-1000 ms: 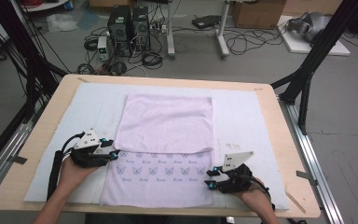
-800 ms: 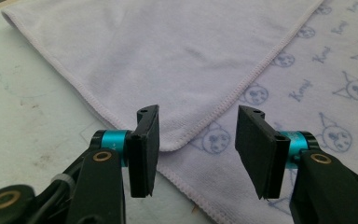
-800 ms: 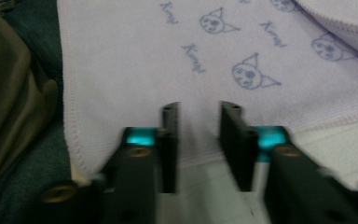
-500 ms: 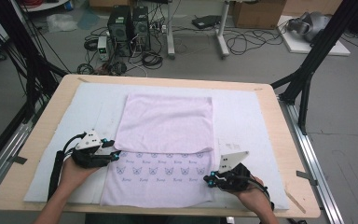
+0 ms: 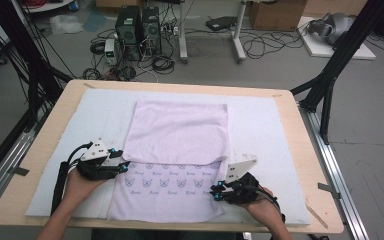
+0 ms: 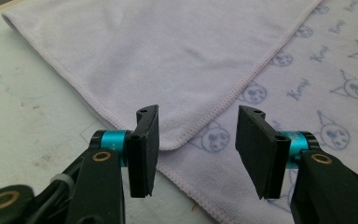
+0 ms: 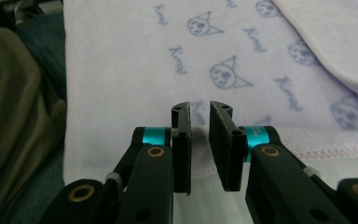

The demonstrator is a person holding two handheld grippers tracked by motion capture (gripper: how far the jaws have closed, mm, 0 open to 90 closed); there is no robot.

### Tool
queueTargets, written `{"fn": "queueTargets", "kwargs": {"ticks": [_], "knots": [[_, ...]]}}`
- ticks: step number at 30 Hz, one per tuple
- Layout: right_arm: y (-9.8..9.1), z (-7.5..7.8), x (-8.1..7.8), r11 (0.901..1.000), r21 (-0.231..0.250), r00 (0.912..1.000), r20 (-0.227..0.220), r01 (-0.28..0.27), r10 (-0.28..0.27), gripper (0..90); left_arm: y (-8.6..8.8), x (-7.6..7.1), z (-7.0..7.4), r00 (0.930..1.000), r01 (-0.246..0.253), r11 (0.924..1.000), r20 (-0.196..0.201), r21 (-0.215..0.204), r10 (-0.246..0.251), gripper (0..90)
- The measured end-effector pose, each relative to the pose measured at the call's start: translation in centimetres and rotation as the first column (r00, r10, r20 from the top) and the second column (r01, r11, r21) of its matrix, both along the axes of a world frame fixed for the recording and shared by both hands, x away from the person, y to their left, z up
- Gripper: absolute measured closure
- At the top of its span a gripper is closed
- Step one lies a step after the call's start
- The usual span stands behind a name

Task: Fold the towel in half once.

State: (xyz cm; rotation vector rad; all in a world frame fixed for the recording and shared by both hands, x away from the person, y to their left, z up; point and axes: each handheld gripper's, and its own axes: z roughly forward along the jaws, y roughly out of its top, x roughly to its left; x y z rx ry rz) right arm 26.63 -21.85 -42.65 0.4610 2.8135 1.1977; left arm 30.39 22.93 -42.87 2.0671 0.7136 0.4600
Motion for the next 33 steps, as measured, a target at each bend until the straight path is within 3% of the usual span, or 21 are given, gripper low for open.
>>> {"fn": "queueTargets", "kwargs": {"ticks": [6,9,16,19,24,28,33], "knots": [[-3.1,0.2,-1.5,0.9959,0.064,0.9977,0.017,0.064,-0.065,77.9,-0.3,0.0,0.0,1.0,0.006,1.0,-0.001,0.007,-0.006,49.6],[-3.6,0.0,-2.2,0.9964,0.06,0.9981,0.008,0.061,-0.062,77.3,-0.4,0.0,0.0,1.0,0.006,0.9999,-0.001,0.01,-0.006,49.6],[-1.3,-1.1,-2.3,0.9992,0.039,0.9999,-0.011,-0.002,0.003,68.8,-0.5,0.0,0.0,0.9999,0.011,0.9999,0.002,0.009,-0.011,49.4],[-0.1,-1.4,-1.9,0.9996,0.019,0.9996,-0.019,-0.021,0.021,69.1,-0.2,0.0,0.0,1.0,0.006,0.9999,0.004,0.01,-0.006,49.4],[0.2,-1.7,-1.7,0.9992,0.039,0.9997,-0.024,-0.007,0.008,85.6,-0.1,0.0,0.0,1.0,0.003,0.9999,0.005,0.011,-0.003,49.4],[-0.2,-1.1,-1.9,0.9994,0.017,0.9994,-0.014,-0.031,0.032,88.6,-0.2,-0.1,0.0,0.9999,0.008,0.9999,0.008,0.013,-0.008,49.4],[-2.9,1.4,-2.7,1.0,0.002,1.0,-0.004,-0.007,0.007,88.5,-0.1,-0.1,0.0,1.0,0.007,0.9998,0.006,0.021,-0.007,49.2]]}}
